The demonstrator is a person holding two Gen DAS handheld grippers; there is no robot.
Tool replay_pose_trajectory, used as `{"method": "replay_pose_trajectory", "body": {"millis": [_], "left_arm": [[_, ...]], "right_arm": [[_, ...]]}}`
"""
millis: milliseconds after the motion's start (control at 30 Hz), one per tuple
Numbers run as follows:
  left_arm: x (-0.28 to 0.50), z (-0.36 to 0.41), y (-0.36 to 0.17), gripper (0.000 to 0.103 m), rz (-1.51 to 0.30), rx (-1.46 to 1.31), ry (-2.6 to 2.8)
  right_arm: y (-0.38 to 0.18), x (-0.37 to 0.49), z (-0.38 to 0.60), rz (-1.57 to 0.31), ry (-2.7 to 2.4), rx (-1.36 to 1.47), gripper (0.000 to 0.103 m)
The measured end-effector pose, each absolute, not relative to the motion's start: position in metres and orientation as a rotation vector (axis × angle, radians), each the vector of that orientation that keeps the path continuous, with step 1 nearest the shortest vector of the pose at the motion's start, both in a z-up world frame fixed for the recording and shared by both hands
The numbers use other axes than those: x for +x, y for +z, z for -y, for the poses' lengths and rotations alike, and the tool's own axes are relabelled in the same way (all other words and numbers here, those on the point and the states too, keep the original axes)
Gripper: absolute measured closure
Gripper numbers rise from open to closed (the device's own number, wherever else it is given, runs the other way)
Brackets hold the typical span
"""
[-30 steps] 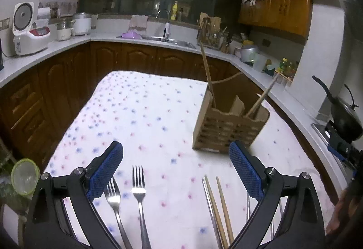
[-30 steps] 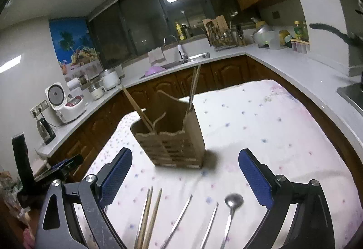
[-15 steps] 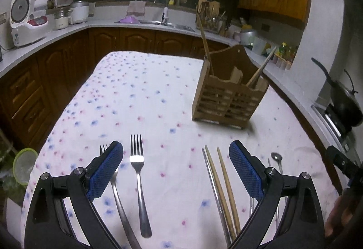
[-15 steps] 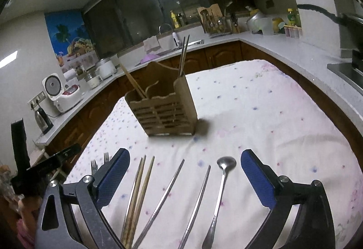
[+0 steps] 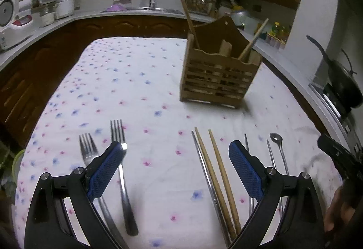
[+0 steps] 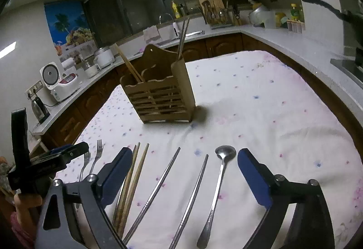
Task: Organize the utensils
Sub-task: 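Move both open tools back down toward the remaining utensils, then close the left tool on a wooden chopstick while the right tool grasps a metal chopstick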
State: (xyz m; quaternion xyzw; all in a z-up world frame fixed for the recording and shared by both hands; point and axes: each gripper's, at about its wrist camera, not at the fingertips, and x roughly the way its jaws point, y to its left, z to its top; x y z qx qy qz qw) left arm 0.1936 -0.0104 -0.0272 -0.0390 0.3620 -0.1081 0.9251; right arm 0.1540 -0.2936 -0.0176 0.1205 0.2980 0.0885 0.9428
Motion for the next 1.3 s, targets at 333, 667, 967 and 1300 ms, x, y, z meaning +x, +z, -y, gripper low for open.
{"method": "replay_pose_trajectory", "body": {"millis": [333, 667, 967, 1300], "left_arm": [[0.219, 0.031, -0.050, 0.038, -0.834, -0.037, -0.260], [0.250, 0.055, -0.067, 0.069, -0.923, -0.051, -0.377], [0.274, 0.072, -0.081, 0.088, -0.981, -0.026, -0.416], [0.281, 0.081, -0.086, 0.088, -1.008, 0.047, -0.408]], "right_arm": [[-0.032, 0.168, 0.293, -0.679, 0.178, 0.250, 0.055], [-0.059, 0.188, 0.293, -0.781, 0.187, 0.263, 0.073], [-0.068, 0.203, 0.296, -0.826, 0.185, 0.268, 0.081], [-0.089, 0.223, 0.293, -0.903, 0.189, 0.258, 0.086]]}}
